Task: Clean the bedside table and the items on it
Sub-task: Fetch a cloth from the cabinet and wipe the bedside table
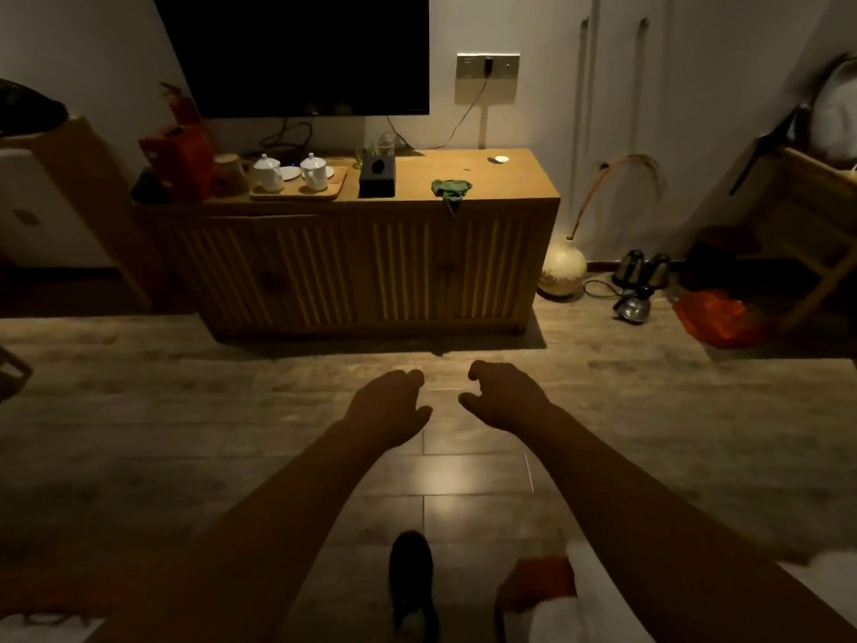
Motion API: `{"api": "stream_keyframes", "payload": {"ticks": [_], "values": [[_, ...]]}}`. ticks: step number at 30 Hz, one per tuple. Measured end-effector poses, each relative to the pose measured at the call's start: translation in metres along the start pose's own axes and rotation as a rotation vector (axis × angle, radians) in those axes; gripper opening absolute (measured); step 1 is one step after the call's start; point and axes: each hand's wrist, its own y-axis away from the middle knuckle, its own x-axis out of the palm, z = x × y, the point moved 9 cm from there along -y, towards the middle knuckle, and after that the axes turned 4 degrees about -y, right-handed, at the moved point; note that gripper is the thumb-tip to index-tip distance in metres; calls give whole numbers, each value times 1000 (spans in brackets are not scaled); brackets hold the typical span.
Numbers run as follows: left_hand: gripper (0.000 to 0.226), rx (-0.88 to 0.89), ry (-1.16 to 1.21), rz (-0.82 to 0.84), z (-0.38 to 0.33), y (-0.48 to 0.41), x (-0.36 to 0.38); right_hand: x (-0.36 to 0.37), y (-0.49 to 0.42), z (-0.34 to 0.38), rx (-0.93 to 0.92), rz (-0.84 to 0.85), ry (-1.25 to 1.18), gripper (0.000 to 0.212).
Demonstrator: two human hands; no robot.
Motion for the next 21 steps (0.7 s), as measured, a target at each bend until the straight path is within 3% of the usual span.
{"api": "stream_keyframes", "payload": {"ticks": [11, 16, 21], "values": [[29, 83, 56, 33, 36, -325, -58, -75, -292, -36, 86, -33, -59, 31], [23, 79, 45, 76, 54, -463, -64, -98, -432, -60, 106, 36, -116, 19], [29, 39, 41, 79, 62, -632, -67, -126, -593, -97, 86, 15, -148, 42]]}}
